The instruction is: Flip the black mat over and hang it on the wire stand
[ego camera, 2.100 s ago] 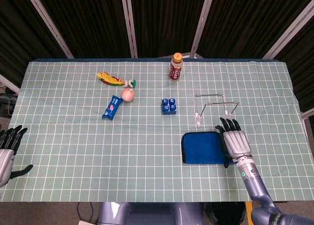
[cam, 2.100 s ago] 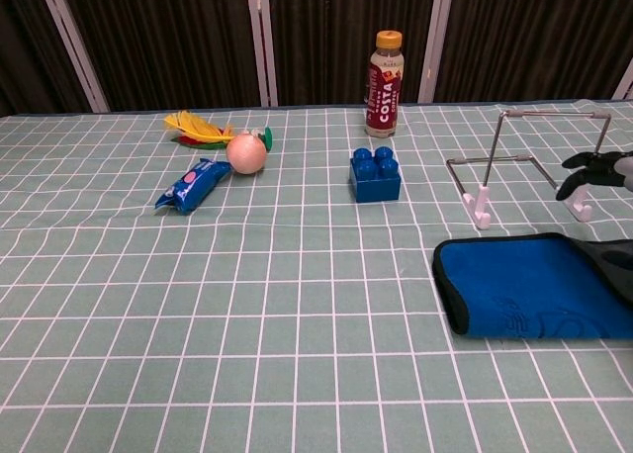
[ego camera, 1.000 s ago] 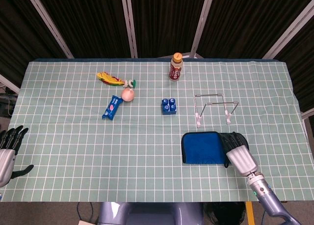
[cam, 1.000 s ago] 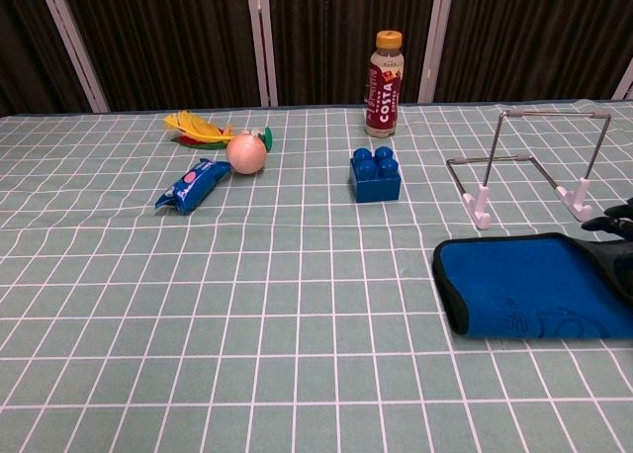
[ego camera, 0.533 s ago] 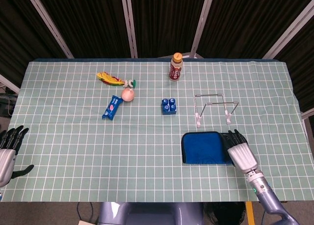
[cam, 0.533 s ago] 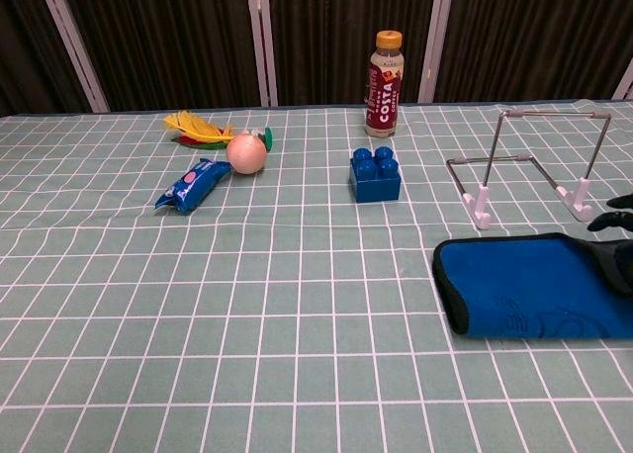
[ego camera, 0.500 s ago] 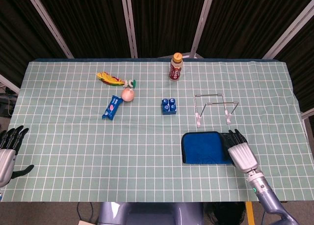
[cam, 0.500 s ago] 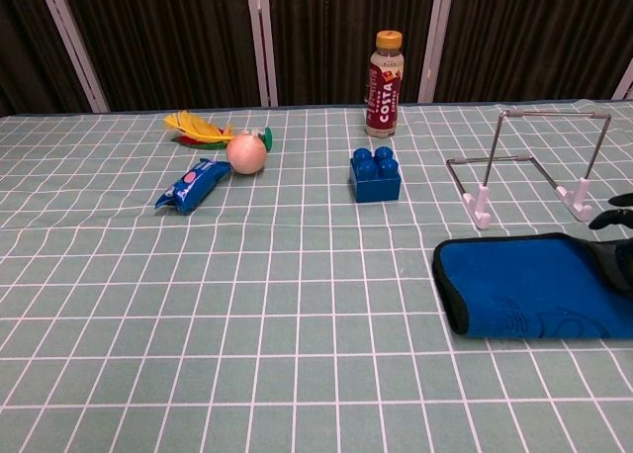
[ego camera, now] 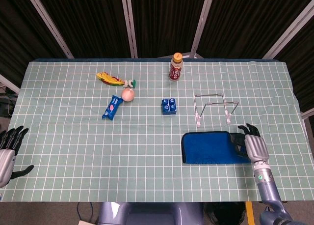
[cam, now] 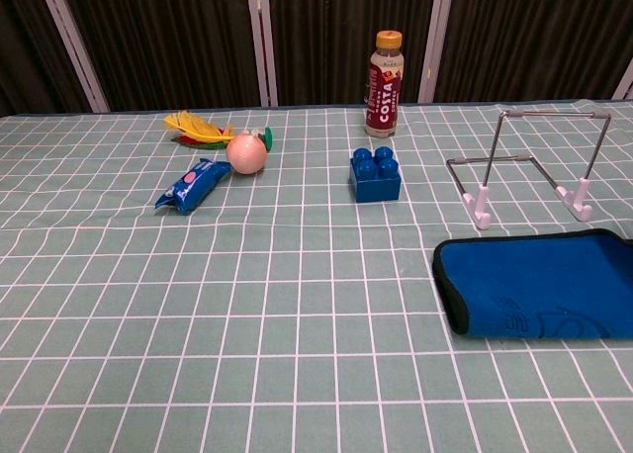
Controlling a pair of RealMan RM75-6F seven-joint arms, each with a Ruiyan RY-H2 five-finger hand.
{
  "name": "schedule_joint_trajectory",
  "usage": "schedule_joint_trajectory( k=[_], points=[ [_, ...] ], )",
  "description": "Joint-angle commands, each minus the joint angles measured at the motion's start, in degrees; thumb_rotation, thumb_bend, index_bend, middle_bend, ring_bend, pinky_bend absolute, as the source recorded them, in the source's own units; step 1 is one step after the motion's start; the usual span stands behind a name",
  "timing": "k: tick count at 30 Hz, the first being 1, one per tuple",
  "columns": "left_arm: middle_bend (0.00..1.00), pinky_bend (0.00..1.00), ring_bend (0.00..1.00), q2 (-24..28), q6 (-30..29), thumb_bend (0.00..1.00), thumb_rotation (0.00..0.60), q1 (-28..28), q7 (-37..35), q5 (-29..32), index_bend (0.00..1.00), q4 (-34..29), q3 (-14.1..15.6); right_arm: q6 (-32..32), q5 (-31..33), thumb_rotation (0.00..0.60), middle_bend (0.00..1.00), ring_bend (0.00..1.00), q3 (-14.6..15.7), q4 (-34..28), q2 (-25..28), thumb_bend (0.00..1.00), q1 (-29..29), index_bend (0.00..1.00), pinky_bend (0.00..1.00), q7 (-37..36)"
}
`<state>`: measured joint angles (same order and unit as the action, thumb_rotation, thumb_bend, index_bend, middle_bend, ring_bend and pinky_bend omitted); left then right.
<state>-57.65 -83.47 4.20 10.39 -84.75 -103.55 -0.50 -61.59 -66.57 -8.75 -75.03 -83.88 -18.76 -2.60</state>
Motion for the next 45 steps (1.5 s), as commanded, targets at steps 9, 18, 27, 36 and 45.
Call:
schedule_joint_trajectory(
  k=[9,18,27,36,45],
  points=[
    [0.0,0.0,0.0,-0.2,0.4,0.0,0.6,0.2,0.2,0.5,0.0,0.1,-0.1,5.1,13.1,0.6,0.15,0.0,-5.4,0.5,-1.2,0.46,-1.0,0.65,0.03,0.9],
    [0.0,0.0,0.0,-0.1,0.3,0.0,0.6,0.1,0.2,0.5,0.0,0.1,-0.2,4.2,13.4,0.6,0.09,0.0,-4.8,4.1,-3.0,0.4,-1.5,0.43,0.0,4.0],
    [0.0,0.0,0.0,-0.1,0.2,0.0,0.6,0.1,0.0,0.2,0.0,0.0,0.0,-9.0,1.1,0.6,0.0,0.0,-2.4,7.6,-5.2,0.25,0.3,0.02,0.0,3.6],
    [0.0,0.0,0.0,0.3,-0.6,0.0,0.6,-0.3,-0.6,-0.9,0.0,-0.3,0.3,-16.9,-17.3,0.6,0.0,0.0,4.8,-0.6,1.3,0.24,0.8,0.02,0.0,1.0],
    [0.0,0.0,0.0,0.2,-0.5,0.0,0.6,-0.2,-0.7,-0.7,0.0,0.1,0.2,-8.2,-29.8,0.6,0.0,0.0,8.6,-2.0,6.8,0.25,-8.1,0.08,0.0,7.9]
  ],
)
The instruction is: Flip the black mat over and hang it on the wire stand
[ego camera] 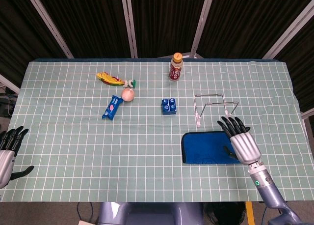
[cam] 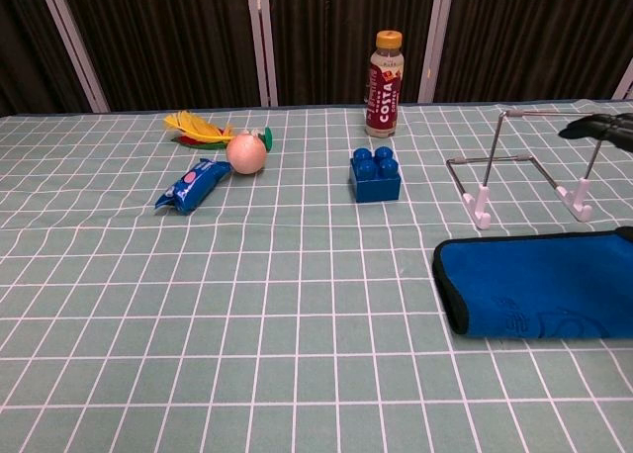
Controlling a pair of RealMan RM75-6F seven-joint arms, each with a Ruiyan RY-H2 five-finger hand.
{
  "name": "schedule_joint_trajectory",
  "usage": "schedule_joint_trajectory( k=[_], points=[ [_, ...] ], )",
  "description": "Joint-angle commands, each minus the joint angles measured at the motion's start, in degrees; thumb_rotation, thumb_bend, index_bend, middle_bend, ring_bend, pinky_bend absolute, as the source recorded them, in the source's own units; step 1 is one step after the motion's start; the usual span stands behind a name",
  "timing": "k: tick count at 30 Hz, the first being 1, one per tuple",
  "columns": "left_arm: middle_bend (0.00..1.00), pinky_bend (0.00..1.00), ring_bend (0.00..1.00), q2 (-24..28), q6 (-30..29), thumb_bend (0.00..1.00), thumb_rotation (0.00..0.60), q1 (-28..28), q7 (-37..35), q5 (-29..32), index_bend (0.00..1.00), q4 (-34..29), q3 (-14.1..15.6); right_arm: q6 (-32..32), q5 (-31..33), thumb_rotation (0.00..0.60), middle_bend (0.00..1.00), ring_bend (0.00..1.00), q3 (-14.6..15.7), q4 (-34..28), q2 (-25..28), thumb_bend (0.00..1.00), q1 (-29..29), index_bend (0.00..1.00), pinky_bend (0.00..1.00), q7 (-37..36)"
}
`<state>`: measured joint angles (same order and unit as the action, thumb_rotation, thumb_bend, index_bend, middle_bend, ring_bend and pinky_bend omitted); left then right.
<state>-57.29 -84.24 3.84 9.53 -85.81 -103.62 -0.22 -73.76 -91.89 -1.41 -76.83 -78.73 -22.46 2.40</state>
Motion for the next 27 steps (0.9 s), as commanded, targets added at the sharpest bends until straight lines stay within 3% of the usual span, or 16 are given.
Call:
schedule_joint_trajectory(
  k=[1,6,12,27],
  points=[
    [0.0,0.0,0.0,-0.3,0.6,0.0,0.6,0.3,0.3,0.7,0.0,0.3,-0.2,5.5,-5.6,0.6,0.0,0.0,1.2,0.0,1.9,0.25,-6.0,0.09,0.0,3.4],
    [0.0,0.0,0.0,-0.8,1.6,0.0,0.6,0.8,1.2,1.9,0.0,0.7,-0.6,10.0,-8.1,0.6,0.0,0.0,1.3,0.8,2.4,0.22,-10.4,0.15,0.0,4.8],
    [0.0,0.0,0.0,-1.2,2.1,0.0,0.6,1.2,1.4,2.1,0.0,1.1,-0.7,13.7,-10.7,0.6,0.0,0.0,2.5,3.3,2.0,0.06,-13.9,0.2,0.0,6.3],
    [0.0,0.0,0.0,-1.3,2.2,0.0,0.6,1.4,-0.2,2.2,0.0,1.8,-1.0,16.1,-14.5,0.6,0.0,0.0,4.7,11.7,-5.5,0.08,-19.0,0.31,0.0,5.5]
  ],
)
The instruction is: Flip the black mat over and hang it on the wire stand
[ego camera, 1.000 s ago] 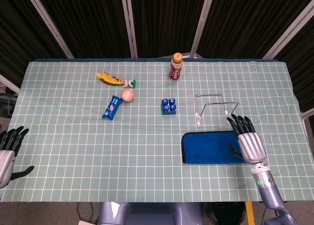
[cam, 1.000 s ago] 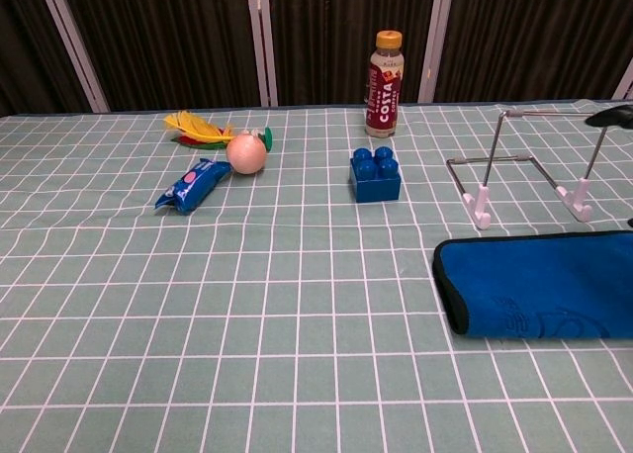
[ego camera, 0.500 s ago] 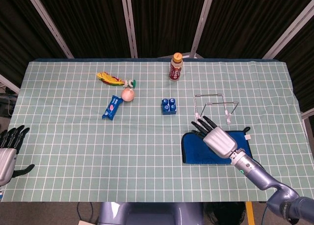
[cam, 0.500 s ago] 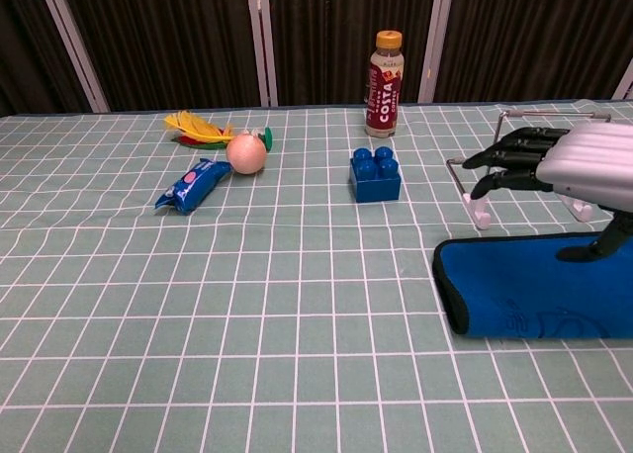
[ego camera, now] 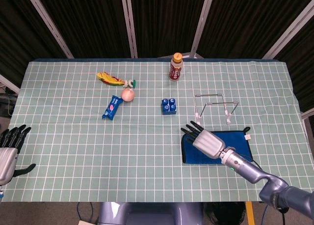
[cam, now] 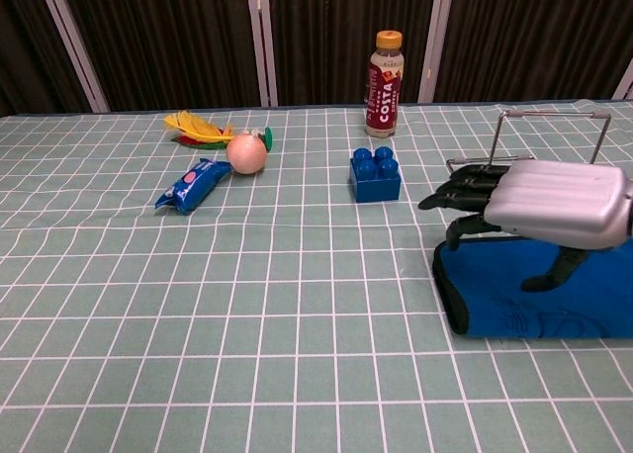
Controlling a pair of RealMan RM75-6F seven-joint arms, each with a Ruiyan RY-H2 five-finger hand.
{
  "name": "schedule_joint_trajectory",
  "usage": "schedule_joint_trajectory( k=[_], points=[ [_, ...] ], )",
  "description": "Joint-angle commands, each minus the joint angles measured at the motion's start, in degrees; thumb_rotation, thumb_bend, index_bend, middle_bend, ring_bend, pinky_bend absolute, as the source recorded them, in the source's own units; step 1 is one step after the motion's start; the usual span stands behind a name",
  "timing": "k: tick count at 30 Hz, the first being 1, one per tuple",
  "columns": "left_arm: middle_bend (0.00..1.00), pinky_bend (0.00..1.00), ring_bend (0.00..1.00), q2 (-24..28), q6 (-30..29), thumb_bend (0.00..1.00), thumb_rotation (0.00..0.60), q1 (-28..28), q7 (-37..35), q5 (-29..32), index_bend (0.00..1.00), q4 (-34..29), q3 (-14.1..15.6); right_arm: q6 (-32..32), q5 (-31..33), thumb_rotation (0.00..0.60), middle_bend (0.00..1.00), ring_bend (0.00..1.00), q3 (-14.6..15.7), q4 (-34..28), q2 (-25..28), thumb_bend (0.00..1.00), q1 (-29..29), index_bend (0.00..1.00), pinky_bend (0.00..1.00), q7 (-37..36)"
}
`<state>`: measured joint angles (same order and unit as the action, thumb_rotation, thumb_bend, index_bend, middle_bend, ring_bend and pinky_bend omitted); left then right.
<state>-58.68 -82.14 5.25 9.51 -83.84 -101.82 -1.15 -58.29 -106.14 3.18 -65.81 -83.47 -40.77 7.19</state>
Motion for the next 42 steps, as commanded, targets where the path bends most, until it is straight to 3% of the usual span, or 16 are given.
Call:
schedule_joint_trajectory(
  k=[1,42],
  points=[
    [0.0,0.0,0.0,0.1,0.1,0.0,0.6,0.1,-0.2,0.3,0.0,0.1,-0.1,0.9,-0.4,0.6,0.0,0.0,0.2,0.8,-1.0,0.09,-1.0,0.31,0.0,1.1],
    [0.0,0.0,0.0,-0.7,1.5,0.0,0.6,0.8,1.1,2.0,0.0,0.7,-0.1,1.9,-0.1,0.6,0.0,0.0,4.1,4.4,-5.4,0.12,-3.6,0.38,0.0,6.4]
  ],
)
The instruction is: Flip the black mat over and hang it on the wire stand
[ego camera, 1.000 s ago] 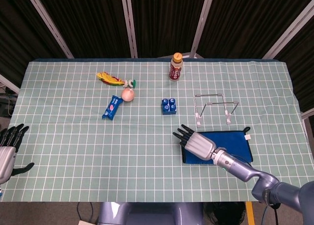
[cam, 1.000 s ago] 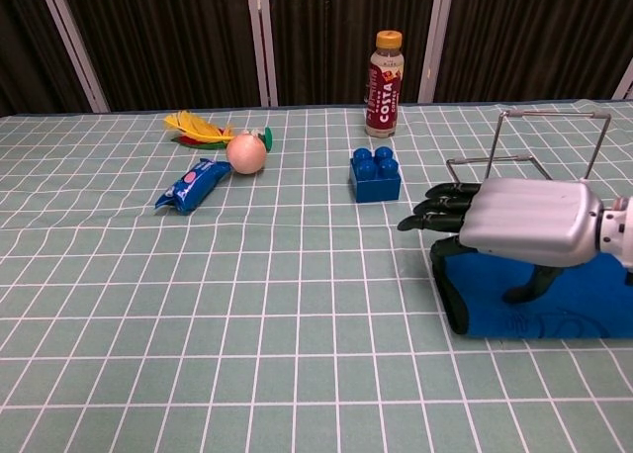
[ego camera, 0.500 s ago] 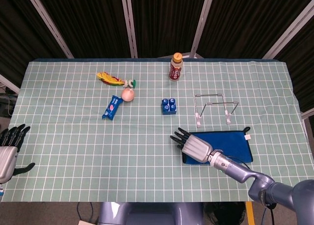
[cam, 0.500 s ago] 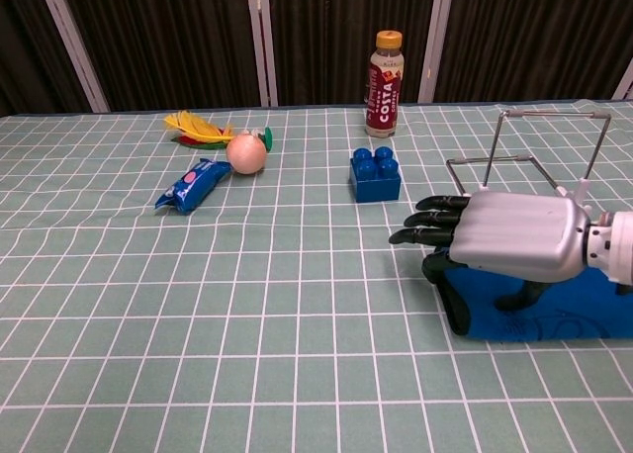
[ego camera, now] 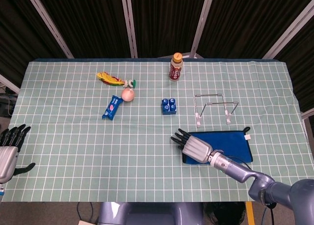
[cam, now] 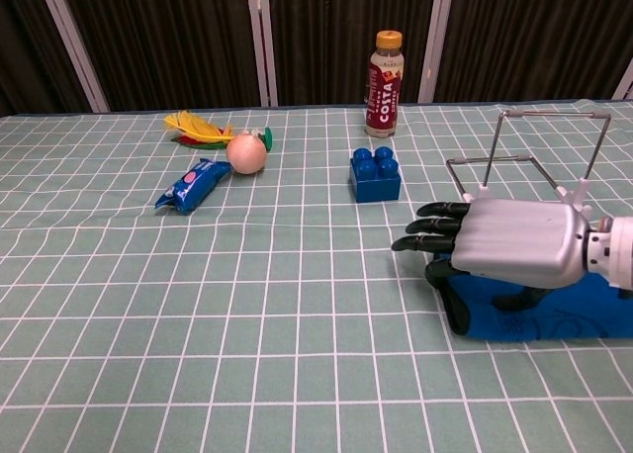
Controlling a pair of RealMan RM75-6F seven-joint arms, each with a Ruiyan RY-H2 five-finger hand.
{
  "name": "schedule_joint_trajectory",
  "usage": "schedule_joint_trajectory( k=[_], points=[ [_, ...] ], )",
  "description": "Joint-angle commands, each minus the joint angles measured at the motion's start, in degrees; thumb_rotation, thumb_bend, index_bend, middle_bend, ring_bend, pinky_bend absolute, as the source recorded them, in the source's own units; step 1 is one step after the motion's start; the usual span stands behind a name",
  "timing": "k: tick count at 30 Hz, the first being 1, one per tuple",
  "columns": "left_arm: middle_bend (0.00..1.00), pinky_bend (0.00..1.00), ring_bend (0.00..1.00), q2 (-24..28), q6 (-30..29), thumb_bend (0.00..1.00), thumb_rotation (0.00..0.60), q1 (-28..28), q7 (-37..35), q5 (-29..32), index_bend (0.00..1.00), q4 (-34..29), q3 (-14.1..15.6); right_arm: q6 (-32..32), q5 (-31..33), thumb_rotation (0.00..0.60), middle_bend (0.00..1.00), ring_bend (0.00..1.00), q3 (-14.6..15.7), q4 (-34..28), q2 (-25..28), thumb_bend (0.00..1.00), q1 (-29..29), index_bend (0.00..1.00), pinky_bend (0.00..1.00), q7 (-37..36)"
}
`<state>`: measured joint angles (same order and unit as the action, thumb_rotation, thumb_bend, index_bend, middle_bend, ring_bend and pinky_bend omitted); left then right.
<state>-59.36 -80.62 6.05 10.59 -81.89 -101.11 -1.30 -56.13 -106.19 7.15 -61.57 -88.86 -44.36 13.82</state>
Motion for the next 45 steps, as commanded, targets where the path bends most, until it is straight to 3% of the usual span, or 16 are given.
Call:
schedule_joint_trajectory(
  k=[1,7,39,45],
  points=[
    [0.0,0.0,0.0,0.0,0.0,0.0,0.6,0.0,0.0,0.0,0.0,0.0,0.0,-0.4,-0.1,0.6,0.0,0.0,0.2,0.3,-0.1,0.13,0.0,0.39,0.0,-0.3],
    [0.0,0.0,0.0,-0.1,0.1,0.0,0.6,0.1,0.2,0.1,0.0,0.0,0.0,-1.2,-0.3,0.6,0.0,0.0,0.8,1.0,-0.2,0.14,0.2,0.47,0.0,-1.1],
    [0.0,0.0,0.0,-0.1,0.1,0.0,0.6,0.1,0.2,0.0,0.0,0.0,0.2,-6.6,-2.0,0.6,0.02,0.0,3.4,5.9,-0.9,0.21,1.5,0.5,0.0,-6.7],
    [0.0,0.0,0.0,-0.1,0.0,0.0,0.6,0.1,0.3,-0.1,0.0,-0.1,0.2,-6.8,-2.0,0.6,0.03,0.0,3.5,6.2,-1.0,0.3,1.6,0.51,0.0,-7.0]
  ],
)
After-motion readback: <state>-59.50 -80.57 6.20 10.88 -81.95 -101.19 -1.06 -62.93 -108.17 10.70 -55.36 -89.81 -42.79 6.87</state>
